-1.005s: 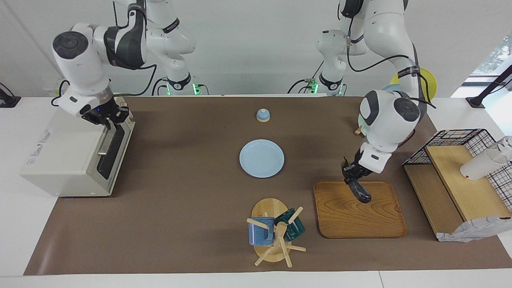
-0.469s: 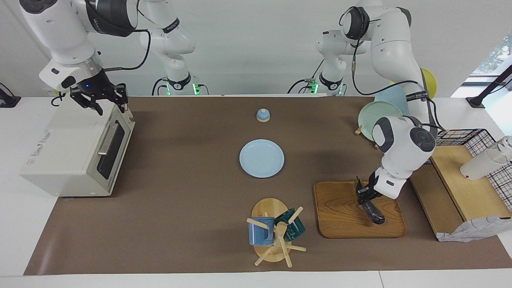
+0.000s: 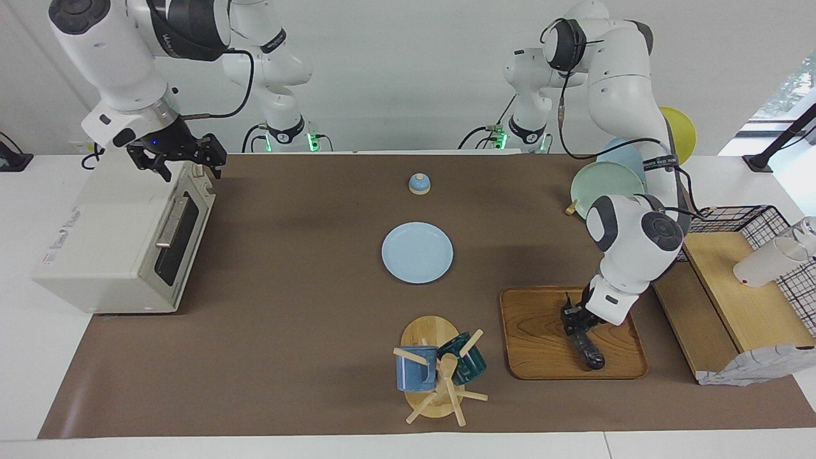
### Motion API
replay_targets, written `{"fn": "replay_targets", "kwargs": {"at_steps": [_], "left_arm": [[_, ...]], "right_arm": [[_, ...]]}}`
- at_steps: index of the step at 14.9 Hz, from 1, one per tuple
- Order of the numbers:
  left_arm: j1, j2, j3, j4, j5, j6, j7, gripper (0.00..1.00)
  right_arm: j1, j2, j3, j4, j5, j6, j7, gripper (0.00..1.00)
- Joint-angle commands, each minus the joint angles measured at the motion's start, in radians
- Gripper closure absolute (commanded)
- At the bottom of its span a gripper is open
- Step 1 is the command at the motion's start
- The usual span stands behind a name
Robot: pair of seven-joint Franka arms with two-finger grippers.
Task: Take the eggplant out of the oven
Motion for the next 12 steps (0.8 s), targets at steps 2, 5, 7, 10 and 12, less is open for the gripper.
{"fn": "replay_targets", "kwargs": {"at_steps": [2,5,7,10,12], "left_arm": [[0.009,-0.073,0.007,-0.002,0.012,-0.049,0.013,0.0],[0.026,-0.234,0.007,-0.124,0.012,-0.094,0.006,0.0],[0.028,-0.346,0.008,-0.192,0.012,-0.173,0.005,0.0],[0.04,-0.469,0.01,-0.195,0.012,-0.397,0.003,0.0],[0.071,-0.551,0.01,-0.195,0.012,-0.489,0.003,0.0]], "right_arm": [[0.001,0.004,-0.01,0.029,0.022,-0.003,0.036,0.0],[0.002,-0.021,-0.01,0.008,0.029,0.008,0.111,0.0],[0.001,-0.03,-0.01,0.01,0.029,0.008,0.105,0.0],[-0.004,-0.032,-0.01,0.012,0.03,0.013,0.085,0.0],[-0.002,-0.032,-0.012,0.012,0.03,0.033,0.064,0.0]]}}
